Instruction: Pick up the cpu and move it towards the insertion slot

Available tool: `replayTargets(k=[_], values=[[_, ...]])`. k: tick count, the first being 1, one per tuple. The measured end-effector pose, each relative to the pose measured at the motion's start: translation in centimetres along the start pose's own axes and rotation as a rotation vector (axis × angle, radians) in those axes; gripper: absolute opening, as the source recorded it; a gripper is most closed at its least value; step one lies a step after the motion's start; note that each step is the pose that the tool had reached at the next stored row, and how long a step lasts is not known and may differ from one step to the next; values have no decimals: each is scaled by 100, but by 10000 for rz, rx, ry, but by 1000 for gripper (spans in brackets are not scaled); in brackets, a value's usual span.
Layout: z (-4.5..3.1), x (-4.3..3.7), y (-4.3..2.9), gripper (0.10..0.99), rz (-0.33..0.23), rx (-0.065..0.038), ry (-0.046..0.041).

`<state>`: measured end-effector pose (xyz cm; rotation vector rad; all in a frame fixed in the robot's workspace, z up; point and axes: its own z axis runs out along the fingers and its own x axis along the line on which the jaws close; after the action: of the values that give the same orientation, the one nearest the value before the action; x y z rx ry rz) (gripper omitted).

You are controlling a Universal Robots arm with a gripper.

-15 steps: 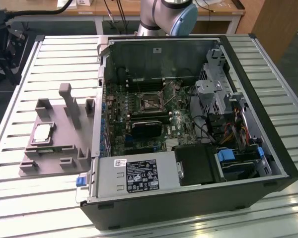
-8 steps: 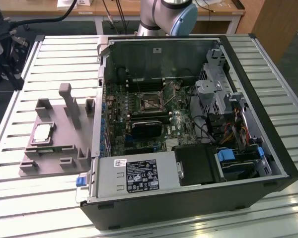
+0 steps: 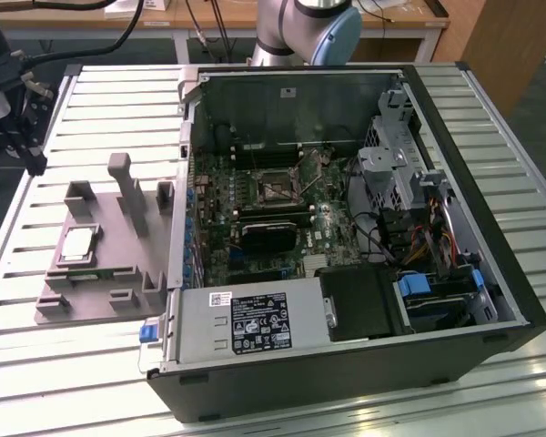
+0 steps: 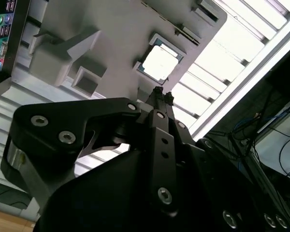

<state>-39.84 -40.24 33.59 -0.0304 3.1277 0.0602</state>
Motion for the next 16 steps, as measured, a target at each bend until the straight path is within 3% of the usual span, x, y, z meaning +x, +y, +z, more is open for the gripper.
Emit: replayTargets(k=[16], values=[[275,97,-35,102,2,-91,-24]])
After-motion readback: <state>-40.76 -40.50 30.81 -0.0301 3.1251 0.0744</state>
